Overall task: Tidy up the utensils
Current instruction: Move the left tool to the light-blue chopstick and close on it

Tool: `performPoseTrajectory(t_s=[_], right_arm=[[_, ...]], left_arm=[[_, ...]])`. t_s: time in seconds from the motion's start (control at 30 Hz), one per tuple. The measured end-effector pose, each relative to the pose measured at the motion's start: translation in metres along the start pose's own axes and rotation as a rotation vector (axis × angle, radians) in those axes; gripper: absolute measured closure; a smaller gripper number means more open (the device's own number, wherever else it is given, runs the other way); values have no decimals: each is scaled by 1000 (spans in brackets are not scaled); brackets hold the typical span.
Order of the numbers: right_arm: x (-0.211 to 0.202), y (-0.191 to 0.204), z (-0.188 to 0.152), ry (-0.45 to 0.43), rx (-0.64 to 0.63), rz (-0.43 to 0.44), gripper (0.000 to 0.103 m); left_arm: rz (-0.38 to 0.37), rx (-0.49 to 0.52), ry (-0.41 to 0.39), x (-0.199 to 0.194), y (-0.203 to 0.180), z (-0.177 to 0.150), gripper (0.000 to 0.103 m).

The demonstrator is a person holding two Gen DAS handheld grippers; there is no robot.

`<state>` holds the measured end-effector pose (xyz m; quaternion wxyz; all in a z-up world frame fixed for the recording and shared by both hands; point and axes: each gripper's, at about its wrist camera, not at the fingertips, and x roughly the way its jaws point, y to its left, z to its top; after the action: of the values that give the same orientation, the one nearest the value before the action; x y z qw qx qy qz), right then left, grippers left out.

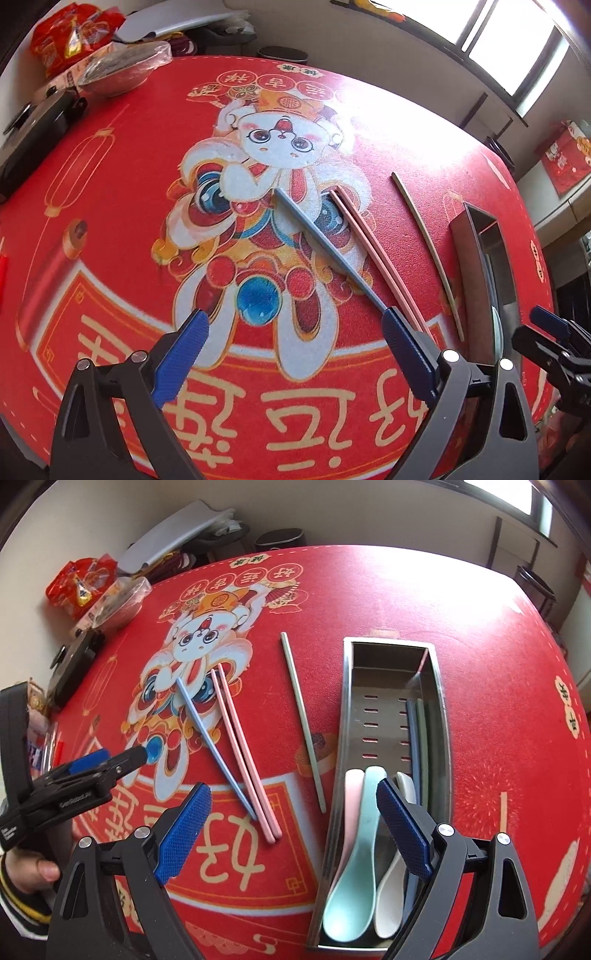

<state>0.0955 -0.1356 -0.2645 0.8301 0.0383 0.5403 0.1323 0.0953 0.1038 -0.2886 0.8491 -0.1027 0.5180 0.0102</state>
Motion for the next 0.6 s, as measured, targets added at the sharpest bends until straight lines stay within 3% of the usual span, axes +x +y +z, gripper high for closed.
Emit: performPoseTrajectory(t_s=[0.13,0.47,0.6], right_arm=[[-10,-16,-13,-23,45,-9,15],[-19,-50,-31,-41,142,-33,15],[-19,-54,-28,-48,153,-26,15]], left_arm=[[20,20,6,26,-15,15,12],[115,74,35,68,-36,33,35],[148,105,51,76,-40,31,37]])
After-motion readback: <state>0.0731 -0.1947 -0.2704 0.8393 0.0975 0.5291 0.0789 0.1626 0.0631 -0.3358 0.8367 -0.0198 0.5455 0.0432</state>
